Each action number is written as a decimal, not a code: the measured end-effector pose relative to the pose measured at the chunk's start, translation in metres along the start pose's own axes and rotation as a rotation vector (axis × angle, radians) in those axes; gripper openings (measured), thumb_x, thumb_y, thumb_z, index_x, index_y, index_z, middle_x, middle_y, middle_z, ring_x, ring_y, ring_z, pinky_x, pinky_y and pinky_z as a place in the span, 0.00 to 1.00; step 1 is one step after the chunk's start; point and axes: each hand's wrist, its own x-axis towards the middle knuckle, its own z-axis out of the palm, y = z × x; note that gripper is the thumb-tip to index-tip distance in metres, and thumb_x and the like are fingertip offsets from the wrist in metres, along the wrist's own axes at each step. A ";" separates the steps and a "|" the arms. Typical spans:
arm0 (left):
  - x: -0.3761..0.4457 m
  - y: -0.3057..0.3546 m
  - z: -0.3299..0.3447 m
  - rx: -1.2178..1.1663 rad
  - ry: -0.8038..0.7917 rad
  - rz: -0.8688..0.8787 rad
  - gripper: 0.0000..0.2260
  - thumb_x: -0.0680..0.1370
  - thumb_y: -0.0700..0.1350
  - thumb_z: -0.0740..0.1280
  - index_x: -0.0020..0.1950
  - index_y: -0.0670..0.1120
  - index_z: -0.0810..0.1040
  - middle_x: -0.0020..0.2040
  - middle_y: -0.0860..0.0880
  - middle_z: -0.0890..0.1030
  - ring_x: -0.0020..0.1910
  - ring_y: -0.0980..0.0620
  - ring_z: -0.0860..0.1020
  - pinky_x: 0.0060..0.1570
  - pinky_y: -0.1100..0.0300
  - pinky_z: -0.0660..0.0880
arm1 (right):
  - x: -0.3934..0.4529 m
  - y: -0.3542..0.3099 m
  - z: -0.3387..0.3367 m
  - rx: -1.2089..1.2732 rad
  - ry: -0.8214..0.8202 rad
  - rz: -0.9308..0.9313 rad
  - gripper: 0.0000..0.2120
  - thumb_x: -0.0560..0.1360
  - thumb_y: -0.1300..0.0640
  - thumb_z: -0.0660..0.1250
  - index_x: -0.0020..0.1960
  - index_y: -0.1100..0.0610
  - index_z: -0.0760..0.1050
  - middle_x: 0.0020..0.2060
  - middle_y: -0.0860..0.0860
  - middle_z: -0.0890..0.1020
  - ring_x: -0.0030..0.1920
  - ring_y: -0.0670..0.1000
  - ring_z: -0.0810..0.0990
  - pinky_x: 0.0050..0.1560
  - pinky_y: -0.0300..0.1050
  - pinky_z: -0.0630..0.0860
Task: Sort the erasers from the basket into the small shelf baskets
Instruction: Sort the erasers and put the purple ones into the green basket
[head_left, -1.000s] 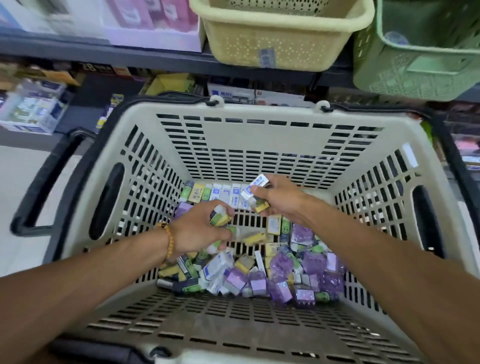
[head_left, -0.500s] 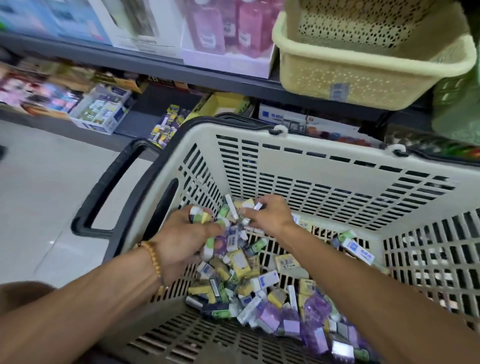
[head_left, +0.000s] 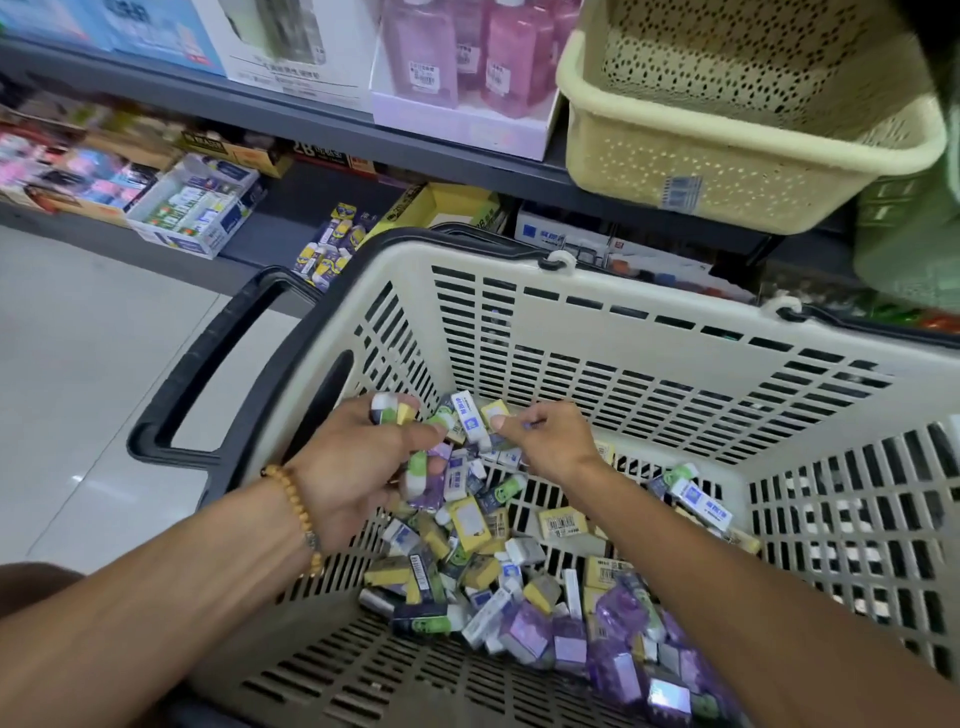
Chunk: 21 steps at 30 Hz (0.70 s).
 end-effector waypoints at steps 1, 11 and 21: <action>0.000 0.001 0.000 -0.005 0.001 0.001 0.14 0.75 0.35 0.70 0.58 0.43 0.74 0.52 0.39 0.82 0.38 0.47 0.80 0.44 0.51 0.78 | 0.000 -0.001 -0.004 0.026 -0.002 0.014 0.10 0.74 0.55 0.74 0.43 0.62 0.79 0.35 0.51 0.81 0.30 0.48 0.76 0.33 0.43 0.76; 0.000 0.005 0.002 -0.026 -0.004 0.039 0.15 0.74 0.35 0.70 0.59 0.43 0.74 0.48 0.42 0.82 0.36 0.48 0.80 0.49 0.47 0.77 | 0.000 0.011 -0.018 -0.031 0.071 0.056 0.13 0.72 0.53 0.76 0.47 0.60 0.77 0.42 0.58 0.84 0.42 0.56 0.85 0.49 0.54 0.82; 0.002 0.006 0.002 -0.052 -0.022 0.061 0.14 0.74 0.35 0.70 0.57 0.46 0.74 0.45 0.44 0.83 0.37 0.48 0.80 0.46 0.52 0.76 | -0.009 0.023 -0.008 -0.395 0.038 -0.168 0.24 0.69 0.43 0.75 0.56 0.45 0.65 0.35 0.46 0.78 0.38 0.49 0.79 0.37 0.45 0.73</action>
